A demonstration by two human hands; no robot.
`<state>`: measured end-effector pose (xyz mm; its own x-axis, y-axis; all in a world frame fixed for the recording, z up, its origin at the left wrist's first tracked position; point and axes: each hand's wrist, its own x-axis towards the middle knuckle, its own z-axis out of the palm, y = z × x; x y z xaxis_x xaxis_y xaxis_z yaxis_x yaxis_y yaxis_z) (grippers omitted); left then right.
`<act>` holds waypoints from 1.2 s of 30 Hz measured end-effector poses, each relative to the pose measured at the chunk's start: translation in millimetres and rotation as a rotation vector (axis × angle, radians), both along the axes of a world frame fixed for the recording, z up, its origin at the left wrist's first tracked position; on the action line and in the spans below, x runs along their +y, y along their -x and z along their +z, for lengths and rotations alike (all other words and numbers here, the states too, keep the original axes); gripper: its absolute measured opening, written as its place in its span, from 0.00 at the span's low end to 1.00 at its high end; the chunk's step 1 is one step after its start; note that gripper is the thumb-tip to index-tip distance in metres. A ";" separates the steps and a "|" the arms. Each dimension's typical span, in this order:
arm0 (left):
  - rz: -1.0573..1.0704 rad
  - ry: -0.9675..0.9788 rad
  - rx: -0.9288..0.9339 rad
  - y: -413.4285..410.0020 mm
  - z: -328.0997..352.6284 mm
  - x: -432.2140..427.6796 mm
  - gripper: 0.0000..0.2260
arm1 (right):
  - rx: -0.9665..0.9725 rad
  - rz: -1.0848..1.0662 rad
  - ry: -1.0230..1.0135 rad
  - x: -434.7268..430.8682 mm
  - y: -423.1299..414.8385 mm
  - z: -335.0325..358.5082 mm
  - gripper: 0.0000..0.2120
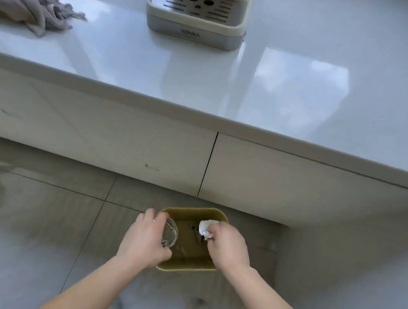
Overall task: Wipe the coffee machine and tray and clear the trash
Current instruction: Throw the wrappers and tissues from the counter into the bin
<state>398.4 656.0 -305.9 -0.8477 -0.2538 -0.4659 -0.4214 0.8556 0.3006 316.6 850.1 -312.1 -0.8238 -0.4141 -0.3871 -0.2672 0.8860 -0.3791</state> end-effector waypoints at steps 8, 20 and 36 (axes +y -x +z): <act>-0.095 -0.007 -0.111 -15.0 -123.9 13.1 0.34 | -0.130 -0.039 -0.111 -9.2 -24.7 -126.4 0.17; -0.157 0.052 -0.065 -16.3 -176.2 11.5 0.36 | -0.168 -0.024 -0.107 3.5 -37.1 -165.6 0.17; -0.110 0.175 0.065 -14.1 -69.9 -26.9 0.31 | 0.007 0.064 -0.092 -36.2 -12.8 -61.7 0.17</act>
